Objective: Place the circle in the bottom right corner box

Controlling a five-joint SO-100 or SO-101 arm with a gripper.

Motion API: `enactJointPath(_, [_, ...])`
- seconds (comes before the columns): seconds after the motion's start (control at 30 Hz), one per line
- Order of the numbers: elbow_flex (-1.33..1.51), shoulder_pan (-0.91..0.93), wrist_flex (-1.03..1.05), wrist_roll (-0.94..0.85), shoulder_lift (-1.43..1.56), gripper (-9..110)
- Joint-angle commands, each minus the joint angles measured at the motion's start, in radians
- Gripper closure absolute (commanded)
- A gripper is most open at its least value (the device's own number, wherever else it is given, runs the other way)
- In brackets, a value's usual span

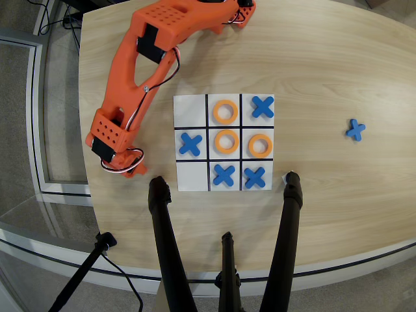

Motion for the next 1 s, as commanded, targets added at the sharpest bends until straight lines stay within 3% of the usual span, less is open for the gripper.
enactJointPath(0.0, [0.011, 0.018, 0.058, 0.008, 0.02, 79])
enactJointPath(0.23, [0.095, 0.008, 0.308, 0.034, 0.095, 79])
enactJointPath(0.63, [0.051, -0.109, 0.084, 0.179, 0.038, 79])
enactJointPath(0.97, [0.044, -0.063, 0.152, 0.123, 0.035, 84])
